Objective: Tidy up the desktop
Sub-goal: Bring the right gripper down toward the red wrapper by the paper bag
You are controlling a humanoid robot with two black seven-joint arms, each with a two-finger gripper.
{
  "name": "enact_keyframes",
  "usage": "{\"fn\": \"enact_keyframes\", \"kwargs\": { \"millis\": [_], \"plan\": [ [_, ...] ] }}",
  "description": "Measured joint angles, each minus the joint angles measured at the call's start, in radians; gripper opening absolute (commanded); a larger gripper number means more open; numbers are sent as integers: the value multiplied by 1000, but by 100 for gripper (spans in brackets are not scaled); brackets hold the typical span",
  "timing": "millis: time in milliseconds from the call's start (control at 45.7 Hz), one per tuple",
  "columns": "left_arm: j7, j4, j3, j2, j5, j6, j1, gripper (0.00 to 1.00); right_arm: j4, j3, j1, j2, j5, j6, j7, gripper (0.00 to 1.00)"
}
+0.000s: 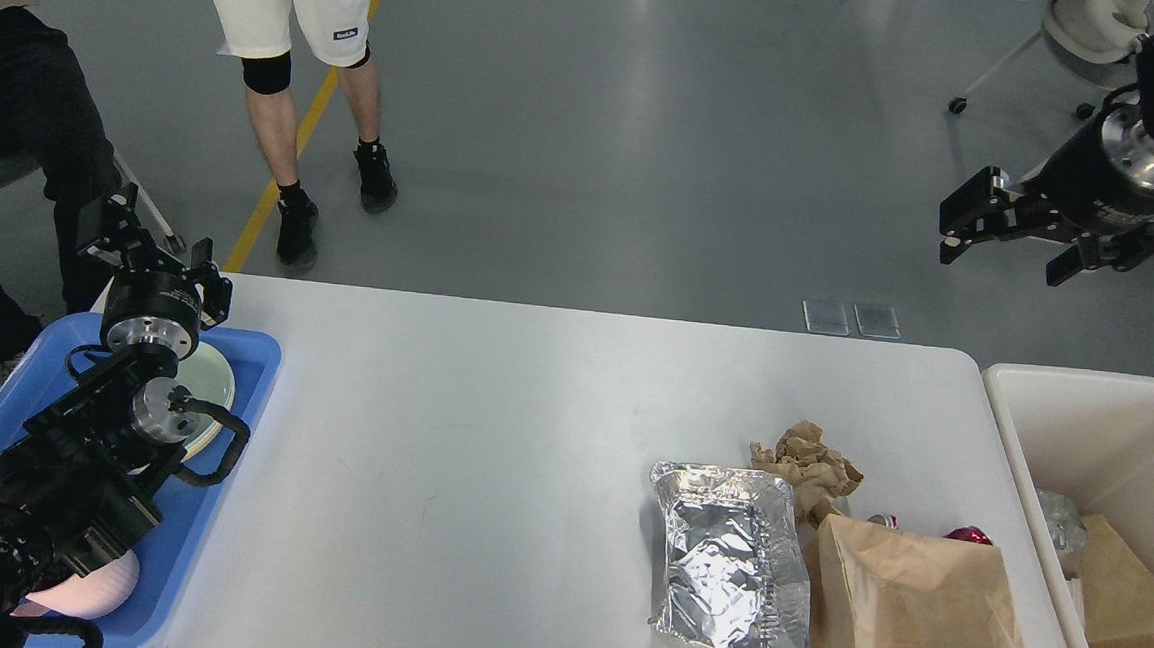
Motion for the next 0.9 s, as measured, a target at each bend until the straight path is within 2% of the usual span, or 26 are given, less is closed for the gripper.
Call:
{"fn": "enact_keyframes", "kwargs": {
  "millis": [131,372,503,897],
  "plan": [
    [0,0,0,0,0,0,0,96,-4,14,-80,40,8,-13,0,99],
    [0,0,0,0,0,0,0,96,-18,28,-311,66,47,-154,0,99],
    [0,0,0,0,0,0,0,96,-20,25,-415,64,69,-196,0,99],
    [0,0,0,0,0,0,0,96,-25,8,-567,11,89,-277,0,98]
  ]
}}
